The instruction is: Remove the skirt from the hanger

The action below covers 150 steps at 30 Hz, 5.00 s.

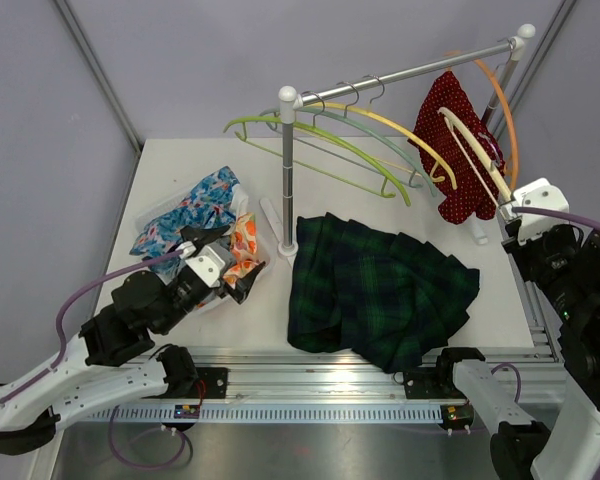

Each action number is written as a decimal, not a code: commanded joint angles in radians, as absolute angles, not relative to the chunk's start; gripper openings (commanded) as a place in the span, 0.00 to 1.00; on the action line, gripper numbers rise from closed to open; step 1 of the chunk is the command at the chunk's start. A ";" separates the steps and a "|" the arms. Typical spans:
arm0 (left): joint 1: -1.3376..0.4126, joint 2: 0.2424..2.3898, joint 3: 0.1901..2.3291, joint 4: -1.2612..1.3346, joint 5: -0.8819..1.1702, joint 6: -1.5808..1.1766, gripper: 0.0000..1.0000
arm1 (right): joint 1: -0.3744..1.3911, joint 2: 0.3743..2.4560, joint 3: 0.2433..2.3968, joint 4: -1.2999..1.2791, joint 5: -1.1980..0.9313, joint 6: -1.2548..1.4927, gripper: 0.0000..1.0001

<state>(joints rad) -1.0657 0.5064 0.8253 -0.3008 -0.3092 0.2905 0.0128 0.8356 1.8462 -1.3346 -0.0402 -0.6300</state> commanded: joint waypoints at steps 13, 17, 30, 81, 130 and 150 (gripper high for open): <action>-1.065 0.489 0.712 -0.268 -0.068 0.239 0.99 | 0.009 1.247 2.080 -1.155 -0.184 -0.663 0.00; -1.063 0.457 0.655 -0.239 -0.035 0.236 0.99 | 0.008 1.359 2.189 -1.173 -0.282 -0.660 0.00; -1.065 0.538 0.594 -0.210 0.132 0.354 0.99 | 0.008 1.618 2.350 -1.296 -0.494 -0.644 0.00; -1.327 1.412 0.787 0.322 -0.199 0.330 0.00 | -0.060 0.916 1.417 -0.821 -0.137 -0.301 1.00; -0.379 0.991 1.560 0.057 -0.641 0.801 0.00 | -0.189 0.856 1.318 -0.701 -0.086 -0.156 0.99; -0.345 0.876 1.347 -0.253 -0.277 0.299 0.00 | -0.190 0.838 1.292 -0.699 -0.087 -0.161 0.99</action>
<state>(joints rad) -0.3470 0.8692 1.4410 -0.1677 -0.5110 0.5030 -0.1837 0.8509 1.2926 -0.7444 -0.0731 -0.1604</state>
